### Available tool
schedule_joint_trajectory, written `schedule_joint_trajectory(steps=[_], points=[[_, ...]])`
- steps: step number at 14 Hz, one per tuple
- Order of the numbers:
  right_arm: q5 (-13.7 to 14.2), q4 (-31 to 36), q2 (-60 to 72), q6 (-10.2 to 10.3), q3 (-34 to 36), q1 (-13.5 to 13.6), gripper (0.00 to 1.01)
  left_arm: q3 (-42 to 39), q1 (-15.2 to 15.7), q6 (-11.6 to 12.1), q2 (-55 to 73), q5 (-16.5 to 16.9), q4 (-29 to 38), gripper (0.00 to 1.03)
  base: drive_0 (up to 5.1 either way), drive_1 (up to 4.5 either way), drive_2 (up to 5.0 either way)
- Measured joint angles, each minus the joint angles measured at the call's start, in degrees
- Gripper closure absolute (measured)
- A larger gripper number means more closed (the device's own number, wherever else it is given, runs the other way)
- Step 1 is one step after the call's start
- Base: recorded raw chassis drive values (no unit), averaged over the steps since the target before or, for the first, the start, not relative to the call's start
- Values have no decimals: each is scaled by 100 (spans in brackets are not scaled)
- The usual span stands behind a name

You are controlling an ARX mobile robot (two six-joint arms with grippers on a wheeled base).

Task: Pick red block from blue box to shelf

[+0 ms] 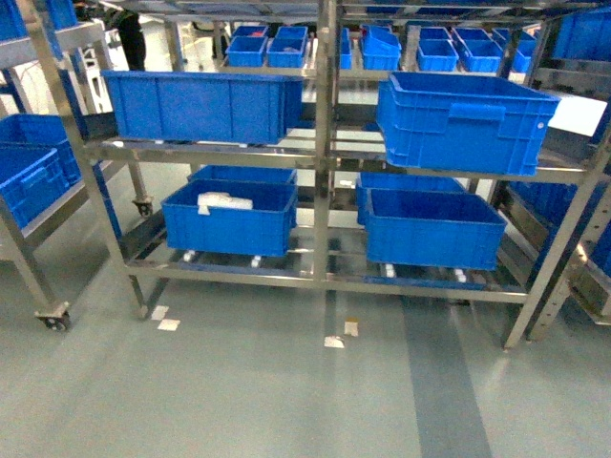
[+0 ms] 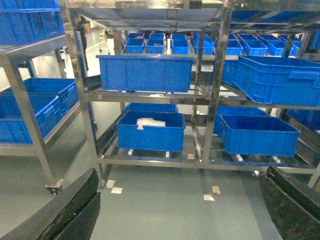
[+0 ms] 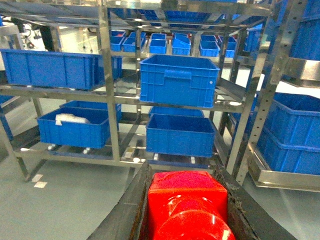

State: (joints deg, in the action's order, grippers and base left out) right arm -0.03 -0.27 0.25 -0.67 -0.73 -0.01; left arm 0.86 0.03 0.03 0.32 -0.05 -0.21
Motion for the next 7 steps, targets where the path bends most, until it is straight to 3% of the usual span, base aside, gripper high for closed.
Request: schedule_joint_trajectory(steps=[7], points=[[2,-11,0,0,0,0,73,-2,-9,0,0,4,0,5,-163,-163,-163]])
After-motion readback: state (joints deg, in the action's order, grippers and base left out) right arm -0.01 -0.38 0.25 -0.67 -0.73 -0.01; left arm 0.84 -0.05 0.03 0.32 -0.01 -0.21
